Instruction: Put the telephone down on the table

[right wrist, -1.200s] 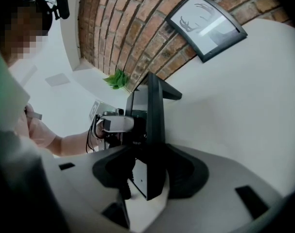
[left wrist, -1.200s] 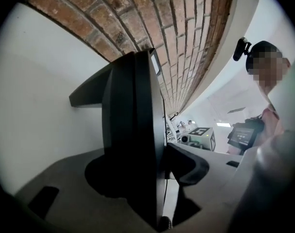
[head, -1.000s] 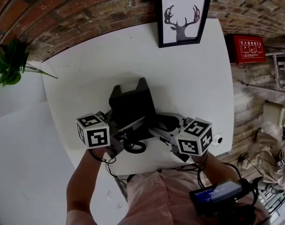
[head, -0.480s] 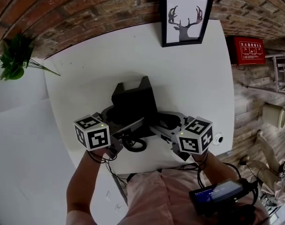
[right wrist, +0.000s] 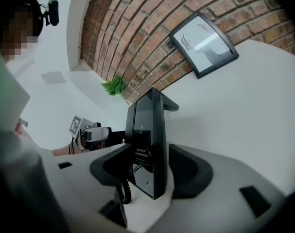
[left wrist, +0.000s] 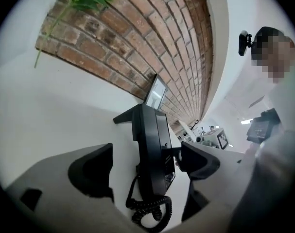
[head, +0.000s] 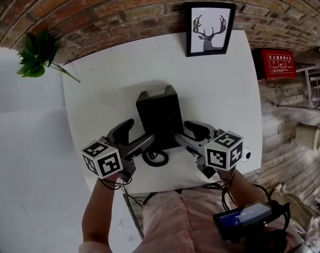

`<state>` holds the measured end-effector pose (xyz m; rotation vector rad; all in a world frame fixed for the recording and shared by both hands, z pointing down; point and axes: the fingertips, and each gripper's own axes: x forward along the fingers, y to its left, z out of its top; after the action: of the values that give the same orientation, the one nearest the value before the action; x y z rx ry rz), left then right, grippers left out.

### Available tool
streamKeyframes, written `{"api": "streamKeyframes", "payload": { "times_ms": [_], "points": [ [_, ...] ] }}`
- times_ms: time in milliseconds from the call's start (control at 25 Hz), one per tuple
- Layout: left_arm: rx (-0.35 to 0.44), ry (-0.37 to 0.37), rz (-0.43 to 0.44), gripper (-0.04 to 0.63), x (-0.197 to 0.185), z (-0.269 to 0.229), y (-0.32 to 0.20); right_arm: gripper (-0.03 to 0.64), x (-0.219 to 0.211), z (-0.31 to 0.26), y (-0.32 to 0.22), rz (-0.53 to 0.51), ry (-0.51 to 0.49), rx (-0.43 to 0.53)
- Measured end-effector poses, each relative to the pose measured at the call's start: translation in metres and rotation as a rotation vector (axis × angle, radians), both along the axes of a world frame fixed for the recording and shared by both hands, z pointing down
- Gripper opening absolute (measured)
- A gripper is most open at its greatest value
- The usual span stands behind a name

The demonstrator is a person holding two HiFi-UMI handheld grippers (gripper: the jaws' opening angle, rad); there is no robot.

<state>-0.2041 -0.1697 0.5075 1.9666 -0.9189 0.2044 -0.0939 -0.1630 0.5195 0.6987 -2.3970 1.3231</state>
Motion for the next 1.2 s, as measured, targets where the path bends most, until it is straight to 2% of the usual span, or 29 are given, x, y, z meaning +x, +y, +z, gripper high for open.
{"api": "streamKeyframes", "payload": {
  "times_ms": [160,240,400,600,720,800,920,1080,1200],
  "points": [
    [0.112,-0.014,-0.118,0.393,-0.020,-0.041,0.006,0.239,0.008,-0.024,0.000,0.042,0.018,0.072],
    [0.193,-0.022,-0.193,0.333,-0.030,-0.072,0.009,0.235,0.011,-0.042,0.004,0.060,0.025,0.126],
    [0.374,-0.042,-0.316,0.239,-0.043,-0.143,0.016,0.196,0.010,-0.092,0.004,0.102,0.051,0.305],
    [0.640,-0.197,-0.403,0.118,-0.051,-0.229,0.034,0.096,0.003,-0.172,-0.002,0.175,0.086,0.601],
    [0.759,-0.275,-0.458,0.004,-0.053,-0.263,0.052,0.038,0.001,-0.208,0.010,0.211,0.129,0.754],
    [0.816,-0.320,-0.485,0.000,-0.054,-0.280,0.058,0.006,0.001,-0.227,0.016,0.236,0.155,0.835],
    [0.884,-0.382,-0.511,0.000,-0.053,-0.299,0.062,0.005,-0.003,-0.249,0.020,0.257,0.176,0.922],
    [0.951,-0.474,-0.514,0.000,-0.049,-0.308,0.075,0.005,-0.009,-0.263,0.032,0.265,0.176,0.972],
    [0.979,-0.503,-0.511,0.000,-0.045,-0.312,0.080,0.005,-0.010,-0.270,0.038,0.272,0.172,0.987]
  ]
}}
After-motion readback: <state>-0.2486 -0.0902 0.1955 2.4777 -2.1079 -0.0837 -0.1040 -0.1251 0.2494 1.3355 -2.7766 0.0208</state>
